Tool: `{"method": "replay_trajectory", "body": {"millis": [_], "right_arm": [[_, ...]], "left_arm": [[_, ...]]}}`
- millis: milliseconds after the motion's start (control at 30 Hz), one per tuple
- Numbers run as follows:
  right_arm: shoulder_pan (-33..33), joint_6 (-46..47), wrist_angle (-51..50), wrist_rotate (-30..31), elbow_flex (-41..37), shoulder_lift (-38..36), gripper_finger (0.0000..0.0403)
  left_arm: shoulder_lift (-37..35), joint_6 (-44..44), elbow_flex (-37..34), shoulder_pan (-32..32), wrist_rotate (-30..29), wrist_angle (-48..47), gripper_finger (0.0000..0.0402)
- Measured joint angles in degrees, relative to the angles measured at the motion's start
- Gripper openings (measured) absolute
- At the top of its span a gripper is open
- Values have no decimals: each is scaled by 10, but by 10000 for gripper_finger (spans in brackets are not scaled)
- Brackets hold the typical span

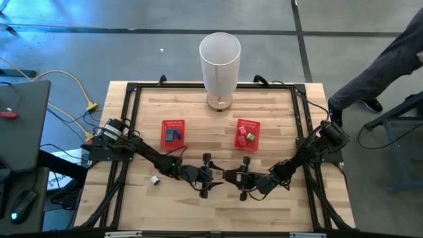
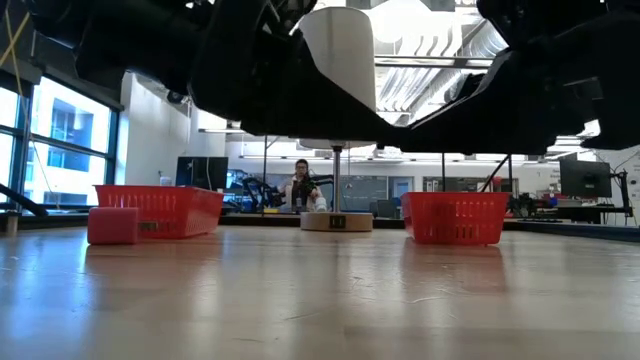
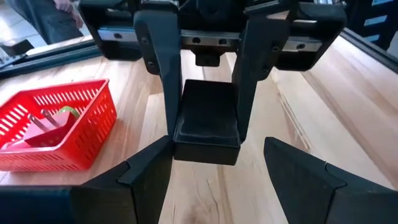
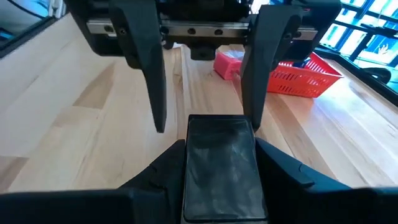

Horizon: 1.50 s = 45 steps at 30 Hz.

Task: Pick & Place Office items
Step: Put the black digital timer into the left red bin

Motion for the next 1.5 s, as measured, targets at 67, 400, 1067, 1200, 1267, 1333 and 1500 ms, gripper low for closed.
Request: {"method": "replay_trajectory", "body": {"millis": [67, 400, 1067, 1200, 1267, 1333, 1500], "right_arm": [[0, -1, 3, -4, 0, 0, 140], [0, -9, 22, -14, 0, 0, 140], [0, -9, 10, -15, 0, -1, 140], [0, -9, 11, -21, 0, -1, 140], [0, -9, 11, -27, 0, 0, 140], [0, -8, 11, -28, 0, 0, 140], [0, -7, 11, -31, 0, 0, 140]], "left_arm": [[5, 0, 0, -1, -3, 8, 244], [26, 11, 0, 9, -6, 46, 244], [25, 39, 0, -6, -4, 62, 244], [25, 39, 0, -6, -3, 61, 239], [25, 39, 0, -6, -2, 61, 231], [25, 39, 0, -6, -2, 61, 220], [25, 38, 0, -6, -3, 60, 183]]}}
